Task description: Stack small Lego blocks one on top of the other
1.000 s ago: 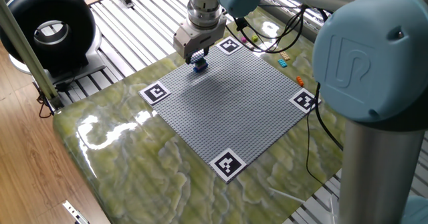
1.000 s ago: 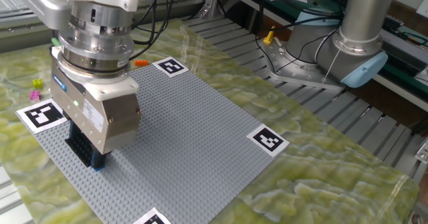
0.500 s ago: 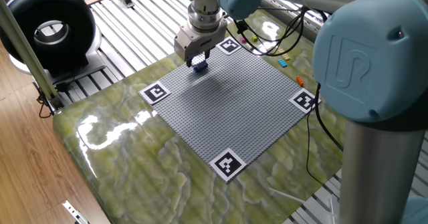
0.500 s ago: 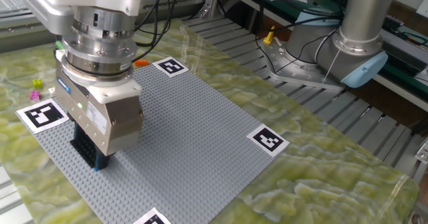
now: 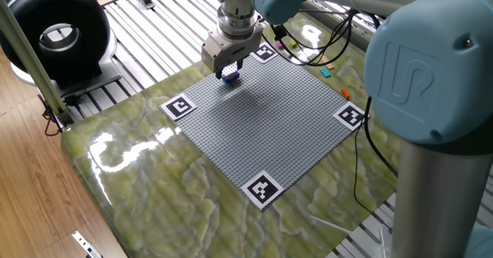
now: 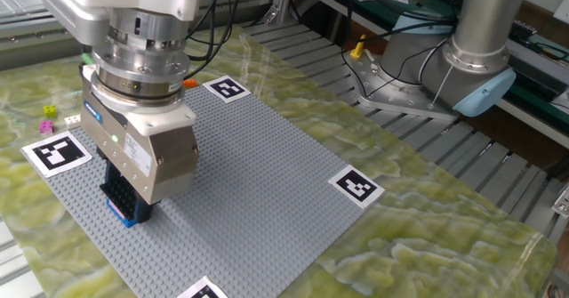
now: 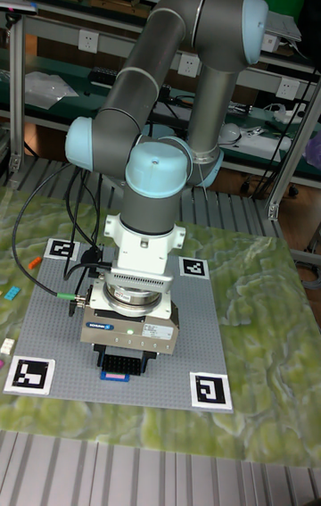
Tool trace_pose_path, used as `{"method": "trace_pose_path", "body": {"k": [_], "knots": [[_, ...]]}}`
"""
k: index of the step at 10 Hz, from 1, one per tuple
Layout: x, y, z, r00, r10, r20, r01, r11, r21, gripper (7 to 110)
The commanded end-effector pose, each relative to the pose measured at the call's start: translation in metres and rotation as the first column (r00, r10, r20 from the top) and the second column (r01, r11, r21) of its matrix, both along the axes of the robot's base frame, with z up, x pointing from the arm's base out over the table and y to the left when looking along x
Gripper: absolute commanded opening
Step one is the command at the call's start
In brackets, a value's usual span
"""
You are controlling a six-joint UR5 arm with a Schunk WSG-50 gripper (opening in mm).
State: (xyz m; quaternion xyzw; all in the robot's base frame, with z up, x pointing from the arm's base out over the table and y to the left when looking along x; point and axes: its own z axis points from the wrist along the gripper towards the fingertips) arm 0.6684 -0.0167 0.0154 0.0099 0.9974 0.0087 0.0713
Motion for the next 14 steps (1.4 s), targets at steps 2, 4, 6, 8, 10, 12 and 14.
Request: {"method": "trace_pose_path", "body": {"k": [2,4,6,8,10,12,14], "knots": [[0.002,-0.001,0.002,1.0,0.004,0.02,-0.004,1.0,0.003,7],[0.004,-0.005,0.001,1.0,0.011,0.021,-0.011,1.0,-0.005,7],[0.004,-0.009,-0.001,1.0,0.016,0.017,-0.016,1.0,-0.002,7],[0.003,-0.008,-0.002,1.0,0.01,0.012,-0.01,1.0,0.002,7],[0.0,-0.004,-0.002,1.0,-0.007,0.001,0.007,1.0,0.024,7],[0.001,-0.008,-0.004,1.0,0.001,0.001,-0.001,1.0,0.019,7],[0.003,-0.01,-0.005,1.0,0.004,0.001,-0.004,1.0,0.018,7]]}}
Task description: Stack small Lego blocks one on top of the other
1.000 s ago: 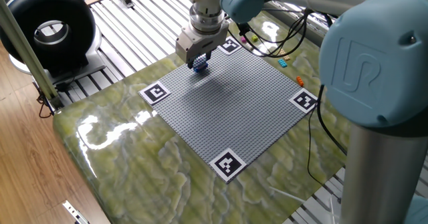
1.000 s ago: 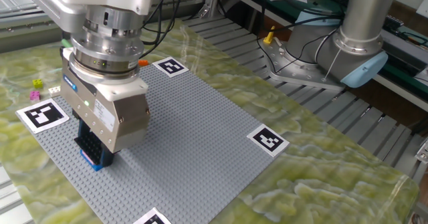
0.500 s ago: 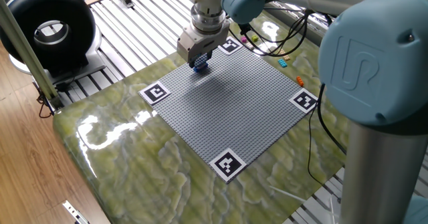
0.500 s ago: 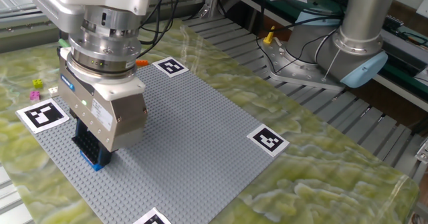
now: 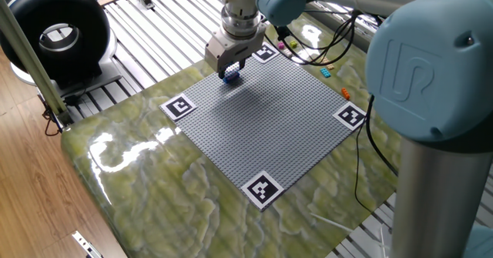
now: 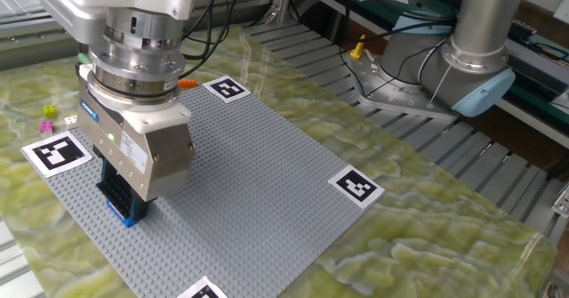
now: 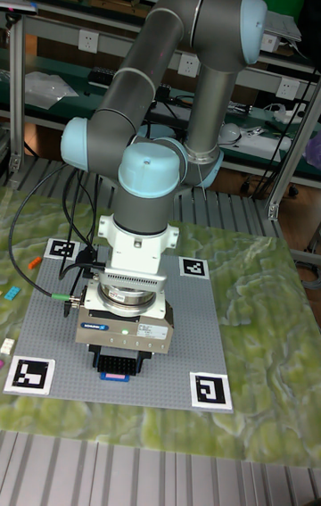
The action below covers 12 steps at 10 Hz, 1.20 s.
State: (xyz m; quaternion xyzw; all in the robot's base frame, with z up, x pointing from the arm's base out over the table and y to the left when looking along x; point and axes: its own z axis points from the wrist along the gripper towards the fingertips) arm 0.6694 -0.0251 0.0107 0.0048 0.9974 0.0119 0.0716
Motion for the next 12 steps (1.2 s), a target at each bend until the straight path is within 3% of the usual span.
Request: {"method": "trace_pose_path", "body": {"k": [1,12], "knots": [[0.0024,-0.0008,-0.0006,1.0,-0.01,0.0,0.01,1.0,0.013,7],[0.0042,0.0013,-0.0049,1.0,-0.003,-0.006,0.004,0.999,0.034,7]]}}
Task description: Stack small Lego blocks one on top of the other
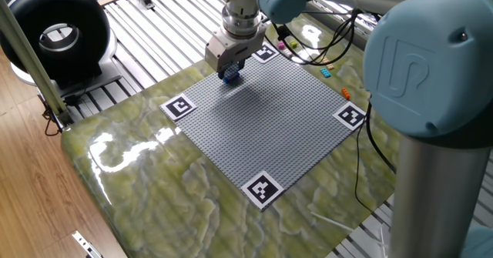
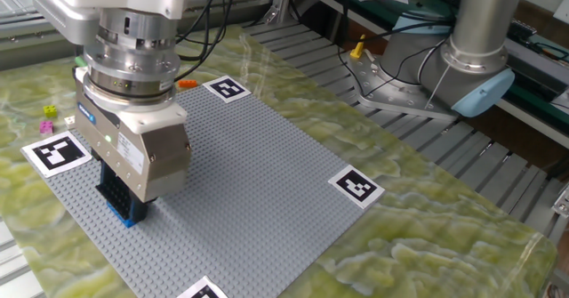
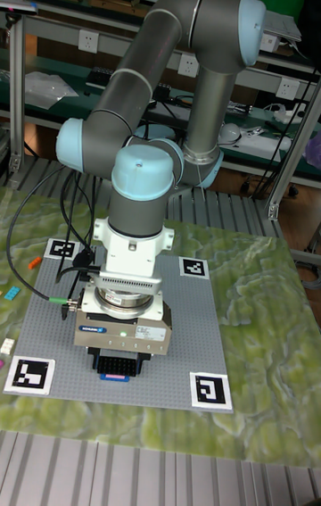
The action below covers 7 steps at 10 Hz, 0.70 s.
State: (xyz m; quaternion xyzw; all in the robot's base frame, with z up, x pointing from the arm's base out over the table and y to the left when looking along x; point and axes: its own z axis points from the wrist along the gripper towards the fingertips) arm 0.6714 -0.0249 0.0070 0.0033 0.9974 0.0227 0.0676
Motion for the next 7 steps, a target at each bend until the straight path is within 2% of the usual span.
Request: {"method": "trace_pose_path", "body": {"k": [1,3,5,7], "knots": [[0.002,0.006,-0.003,1.0,-0.019,0.001,0.019,1.0,0.017,7],[0.001,0.008,-0.003,1.0,-0.017,-0.007,0.017,0.999,0.03,7],[-0.007,0.001,-0.004,0.999,0.018,-0.03,-0.016,0.997,0.078,7],[-0.005,-0.009,-0.002,0.997,0.071,-0.03,-0.068,0.994,0.09,7]]}}
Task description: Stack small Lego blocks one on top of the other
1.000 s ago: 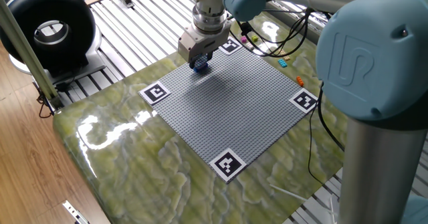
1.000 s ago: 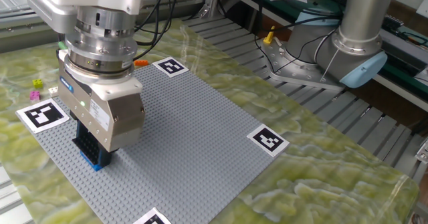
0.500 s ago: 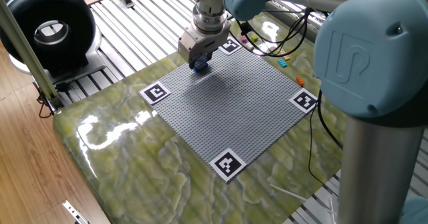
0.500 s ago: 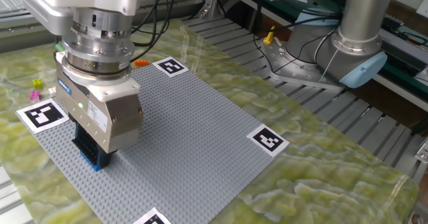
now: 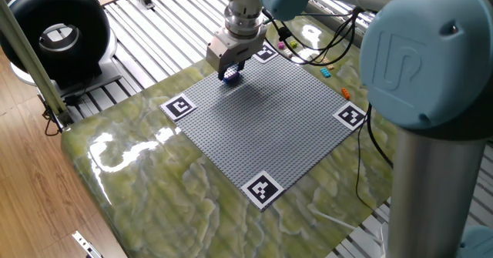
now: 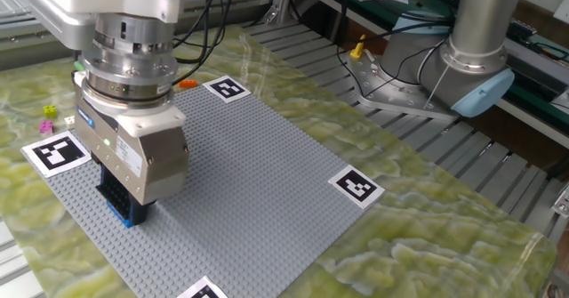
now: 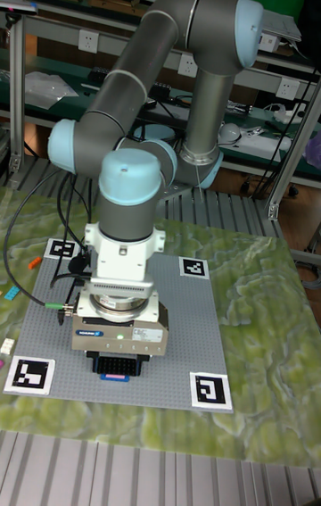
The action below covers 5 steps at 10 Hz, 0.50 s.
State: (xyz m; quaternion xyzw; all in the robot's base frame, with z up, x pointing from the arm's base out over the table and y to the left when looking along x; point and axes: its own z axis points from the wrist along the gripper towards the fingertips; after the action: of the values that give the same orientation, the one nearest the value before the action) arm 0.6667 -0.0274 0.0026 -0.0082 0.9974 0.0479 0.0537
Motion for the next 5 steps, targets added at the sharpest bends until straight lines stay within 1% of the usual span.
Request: {"method": "trace_pose_path", "body": {"k": [1,2,3,4,5], "knots": [[-0.0008,-0.0005,0.0022,0.996,0.092,-0.006,-0.091,0.994,0.058,7],[-0.0095,-0.005,0.0002,0.99,0.131,-0.046,-0.13,0.991,0.025,66],[-0.0061,0.001,-0.0007,0.991,0.129,-0.036,-0.128,0.991,0.036,66],[-0.0053,0.0024,-0.0013,0.987,0.157,-0.025,-0.156,0.987,0.046,66],[-0.0043,0.0039,-0.0018,0.986,0.169,-0.017,-0.168,0.984,0.06,88]]}}
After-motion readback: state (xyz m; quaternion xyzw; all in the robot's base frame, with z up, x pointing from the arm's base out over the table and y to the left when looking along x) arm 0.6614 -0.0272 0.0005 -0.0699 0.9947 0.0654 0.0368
